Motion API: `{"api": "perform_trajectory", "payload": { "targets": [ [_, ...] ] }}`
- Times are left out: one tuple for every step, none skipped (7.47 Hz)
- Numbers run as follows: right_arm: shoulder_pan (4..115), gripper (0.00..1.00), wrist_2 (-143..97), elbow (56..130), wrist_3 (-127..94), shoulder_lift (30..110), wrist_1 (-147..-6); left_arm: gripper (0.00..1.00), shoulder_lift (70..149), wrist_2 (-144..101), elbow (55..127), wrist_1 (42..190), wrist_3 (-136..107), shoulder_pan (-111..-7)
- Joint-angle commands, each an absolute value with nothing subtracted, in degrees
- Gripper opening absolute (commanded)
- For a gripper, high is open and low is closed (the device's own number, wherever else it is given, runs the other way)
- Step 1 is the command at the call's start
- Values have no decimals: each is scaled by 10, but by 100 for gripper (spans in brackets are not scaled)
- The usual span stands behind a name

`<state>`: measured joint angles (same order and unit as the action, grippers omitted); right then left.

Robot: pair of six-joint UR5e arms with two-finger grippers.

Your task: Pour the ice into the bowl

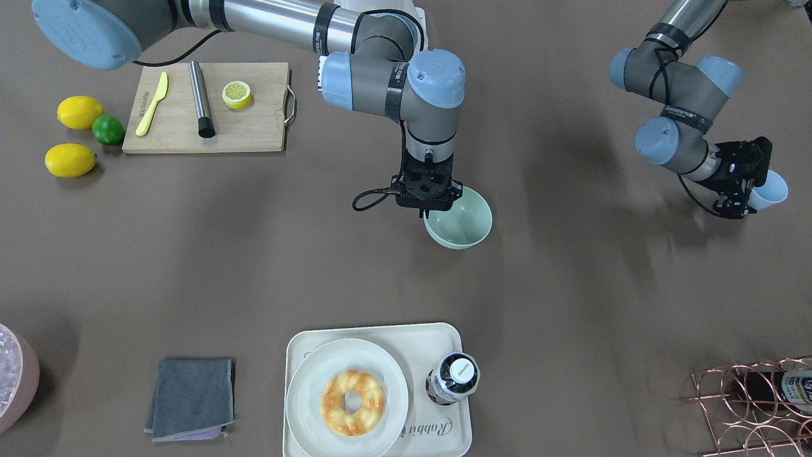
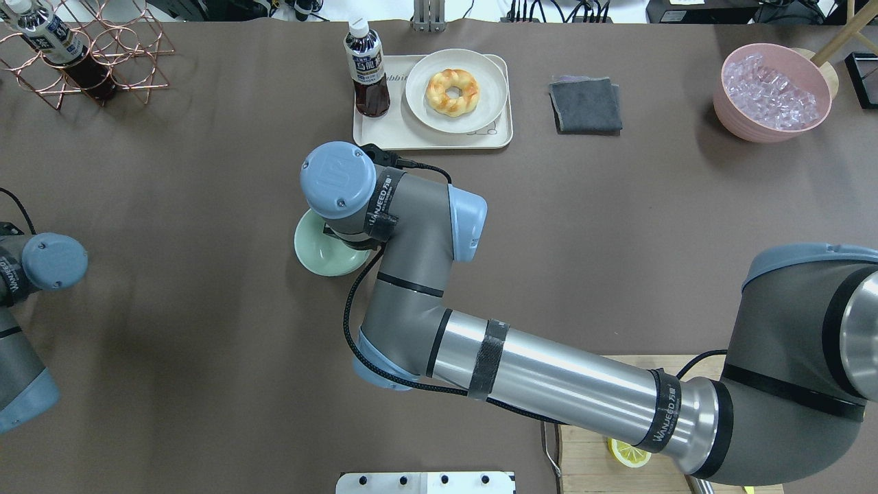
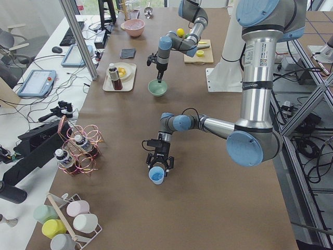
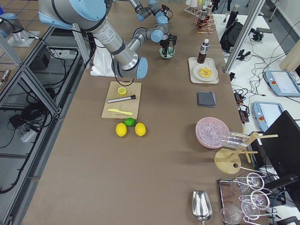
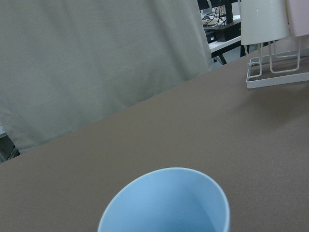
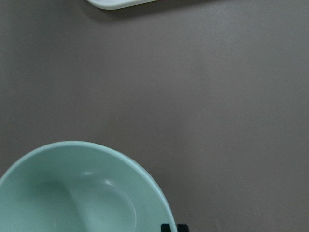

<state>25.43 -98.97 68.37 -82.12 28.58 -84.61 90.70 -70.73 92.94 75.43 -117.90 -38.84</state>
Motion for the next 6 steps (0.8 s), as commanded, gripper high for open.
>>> {"api": "perform_trajectory", "payload": {
  "targets": [
    [247, 29, -977, 671, -818, 288, -824, 97, 903, -705, 913, 755, -1190, -389],
    [247, 52, -970, 670, -817, 290, -824, 97, 906, -705, 901, 755, -1200, -388],
    [264, 75, -975, 674, -817, 287, -831, 97, 908, -706, 886, 758, -1206, -388],
    [305, 81, -1011, 700, -804, 285, -857, 97, 910, -707, 878, 758, -1214, -387],
    [359, 82, -1070, 718, -757, 272, -897, 93, 911, -708, 878, 758, -1214, -387],
    [418, 82, -1142, 739, -695, 269, -952, 80, 911, -709, 882, 757, -1214, -387]
  ]
}}
